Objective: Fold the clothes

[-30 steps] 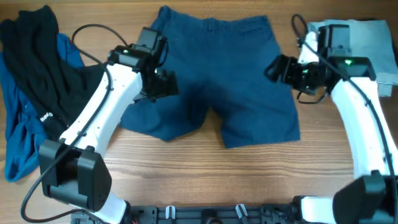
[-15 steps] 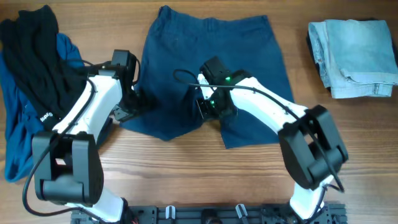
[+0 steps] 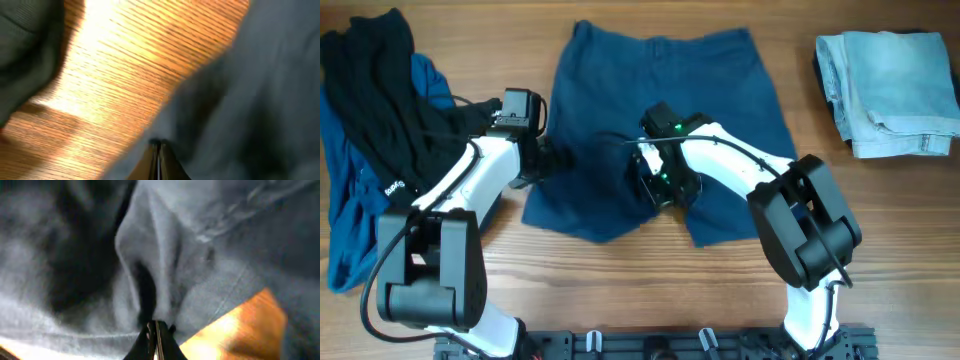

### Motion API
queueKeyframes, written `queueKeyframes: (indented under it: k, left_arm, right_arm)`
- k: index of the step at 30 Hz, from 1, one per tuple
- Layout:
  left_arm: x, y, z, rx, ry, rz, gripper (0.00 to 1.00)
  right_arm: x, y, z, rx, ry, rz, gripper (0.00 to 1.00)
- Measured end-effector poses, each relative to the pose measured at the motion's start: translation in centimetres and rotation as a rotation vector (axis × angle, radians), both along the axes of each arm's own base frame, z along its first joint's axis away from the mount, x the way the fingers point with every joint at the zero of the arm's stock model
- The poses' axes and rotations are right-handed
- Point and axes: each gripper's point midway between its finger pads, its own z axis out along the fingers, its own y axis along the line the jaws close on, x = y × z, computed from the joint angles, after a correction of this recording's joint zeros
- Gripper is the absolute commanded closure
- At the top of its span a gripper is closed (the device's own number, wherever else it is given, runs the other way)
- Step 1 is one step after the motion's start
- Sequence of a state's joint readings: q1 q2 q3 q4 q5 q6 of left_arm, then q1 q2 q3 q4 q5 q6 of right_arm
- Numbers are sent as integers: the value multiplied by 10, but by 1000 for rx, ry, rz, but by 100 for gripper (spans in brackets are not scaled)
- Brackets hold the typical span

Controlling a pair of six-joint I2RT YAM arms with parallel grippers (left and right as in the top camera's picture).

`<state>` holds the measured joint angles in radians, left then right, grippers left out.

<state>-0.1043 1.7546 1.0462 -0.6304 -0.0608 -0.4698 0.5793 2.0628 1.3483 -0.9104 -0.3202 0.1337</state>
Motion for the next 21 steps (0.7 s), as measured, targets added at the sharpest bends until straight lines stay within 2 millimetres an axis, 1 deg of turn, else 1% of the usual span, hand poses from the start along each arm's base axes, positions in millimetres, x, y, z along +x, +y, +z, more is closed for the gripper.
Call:
queueKeyframes:
  k: [4,6,7,8,9,10,11,12,13,14,15,16,17,18,19,21]
  left_arm:
    - [2,4,1,23,-9,6,96]
    - [5,4,2,21,-23,8,96]
    - [9,6,2,20,-36,14,96]
    - [7,13,3,22,-27,32,96]
    - [6,16,6,23,-12,40,96]
    - [11,17,13,23,-26,40,90]
    - [19,17,24,22,-57,36,65]
    - [34,17,49,19,-133,27,49]
    - [43,16,71,16,-200,19,38]
    - [53,15,102,15,-296,9,28]
    - [56,15,121,14,-352,3,23]
    - [57,15,133,18,-385,-10,20]
    - [57,15,148,24,-423,-26,18]
    - [57,15,149,27,-425,-30,18]
    - [56,15,147,30,-416,-37,17]
    - [55,15,147,32,-412,-42,17]
  right_arm:
    - [0,-4,1,-30,3,-13,95]
    - [3,-8,7,-46,-10,-27,85]
    - [11,-8,22,-36,-52,-47,67]
    - [32,-5,60,20,-150,-90,55]
    - [41,-6,77,47,-197,-116,47]
    - [55,-10,104,88,-262,-164,41]
    - [65,-18,122,108,-307,-206,36]
    - [75,-31,134,105,-345,-260,36]
    - [83,-46,134,71,-362,-313,41]
    - [92,-62,128,20,-368,-363,62]
    - [98,-74,122,-14,-370,-403,76]
    - [102,-83,116,-42,-363,-436,96]
    - [107,-101,93,-105,-319,-504,96]
    - [107,-107,81,-132,-292,-533,96]
    - [107,-114,64,-169,-249,-579,96]
    - [103,-122,34,-231,-174,-651,96]
